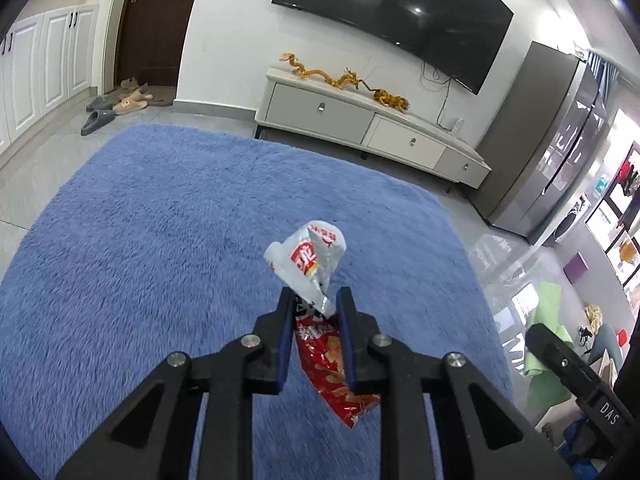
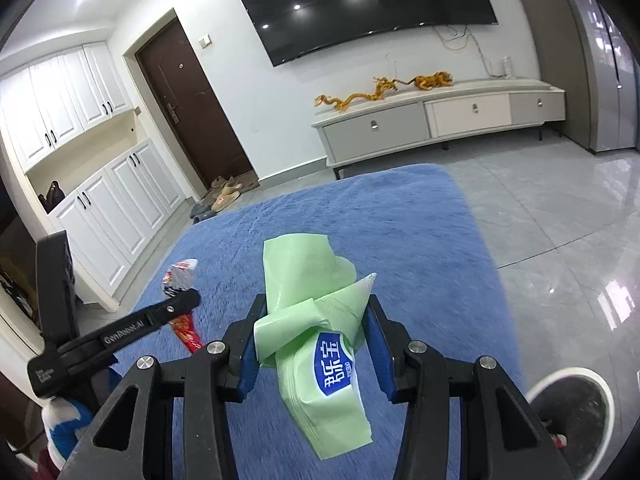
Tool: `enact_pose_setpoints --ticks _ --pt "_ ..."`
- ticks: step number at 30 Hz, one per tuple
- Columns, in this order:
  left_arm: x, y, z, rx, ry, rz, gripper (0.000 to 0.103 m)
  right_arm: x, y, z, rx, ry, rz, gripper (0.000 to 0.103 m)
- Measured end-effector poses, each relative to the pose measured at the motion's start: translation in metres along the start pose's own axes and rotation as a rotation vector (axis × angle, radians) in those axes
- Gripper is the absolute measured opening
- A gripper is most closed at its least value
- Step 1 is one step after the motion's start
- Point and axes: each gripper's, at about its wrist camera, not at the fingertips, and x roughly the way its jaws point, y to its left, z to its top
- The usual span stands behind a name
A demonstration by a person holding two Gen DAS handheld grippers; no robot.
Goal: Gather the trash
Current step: 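Carry both items over the bin and open both tools to drop them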
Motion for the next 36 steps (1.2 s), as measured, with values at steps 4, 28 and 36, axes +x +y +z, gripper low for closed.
enact_pose_setpoints --ticks 4,28,36 --pt "-0.022 -0.017 -0.008 0.021 -0.026 0.009 0.019 -0.027 -0.009 -0.011 0.005 -0.029 -0.034 0.044" --pt "-0.071 -0.163 -0.051 0.241 -0.033 -0.117 0.020 -0.153 -0.101 -0.052 0.145 -0.227 -0.227 0.044" --pt "-0.041 -0.234 -0.080 0.363 0.058 -0.170 0.020 -0.172 -0.153 -0.077 0.241 -0.215 -0.317 0.044"
